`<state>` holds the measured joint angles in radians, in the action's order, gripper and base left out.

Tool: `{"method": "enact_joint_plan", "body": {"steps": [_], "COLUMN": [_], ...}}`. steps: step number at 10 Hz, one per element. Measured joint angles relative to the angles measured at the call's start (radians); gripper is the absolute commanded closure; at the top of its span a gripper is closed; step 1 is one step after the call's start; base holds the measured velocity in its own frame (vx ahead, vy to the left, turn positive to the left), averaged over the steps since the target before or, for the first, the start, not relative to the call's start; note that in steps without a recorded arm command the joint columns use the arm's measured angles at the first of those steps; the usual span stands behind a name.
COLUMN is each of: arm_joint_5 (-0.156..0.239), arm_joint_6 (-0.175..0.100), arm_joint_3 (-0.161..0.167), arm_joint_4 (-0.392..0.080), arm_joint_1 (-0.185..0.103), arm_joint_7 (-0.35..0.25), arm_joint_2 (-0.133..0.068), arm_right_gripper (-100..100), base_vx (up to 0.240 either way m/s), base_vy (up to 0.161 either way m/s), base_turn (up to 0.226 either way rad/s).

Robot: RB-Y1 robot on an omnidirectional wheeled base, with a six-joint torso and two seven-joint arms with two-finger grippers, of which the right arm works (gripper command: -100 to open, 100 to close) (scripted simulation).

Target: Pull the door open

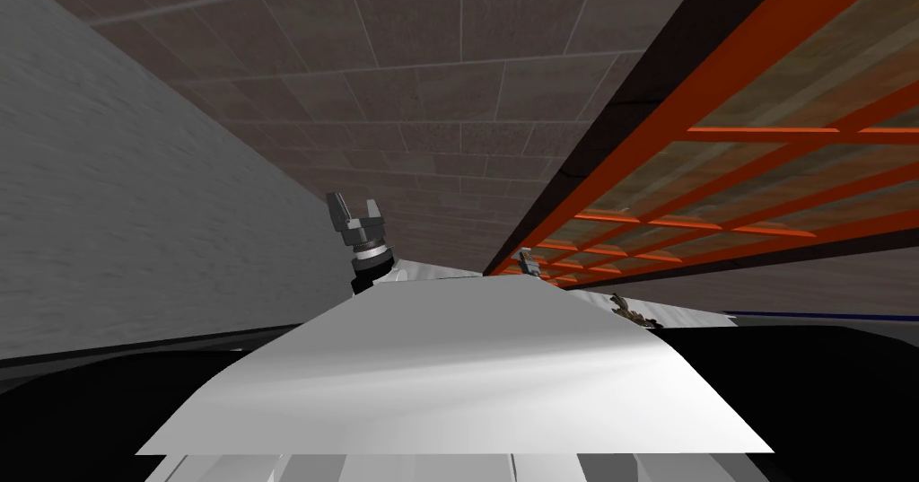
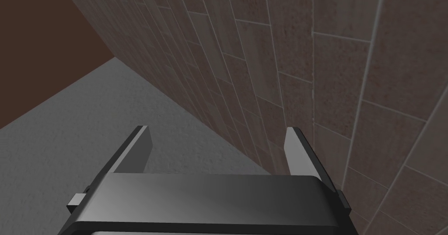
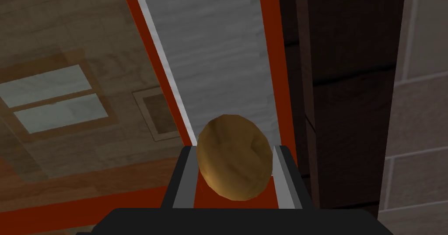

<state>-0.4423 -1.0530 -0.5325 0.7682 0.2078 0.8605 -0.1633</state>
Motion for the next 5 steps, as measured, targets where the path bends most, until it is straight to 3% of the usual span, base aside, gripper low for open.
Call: {"method": "enact_joint_plan", "body": {"steps": [5], "arm_joint_5": [0.035], "arm_joint_6": [0.008], "arm_joint_3": [0.028], "arm_joint_4": [-0.004], "arm_joint_1": [-0.01], "arm_joint_7": [-0.115], "arm_joint_2": [-0.005], "arm_right_gripper": [100], "base_vx": [-0.028], "base_vy": [-0.01], "base_turn": [0.013]}}
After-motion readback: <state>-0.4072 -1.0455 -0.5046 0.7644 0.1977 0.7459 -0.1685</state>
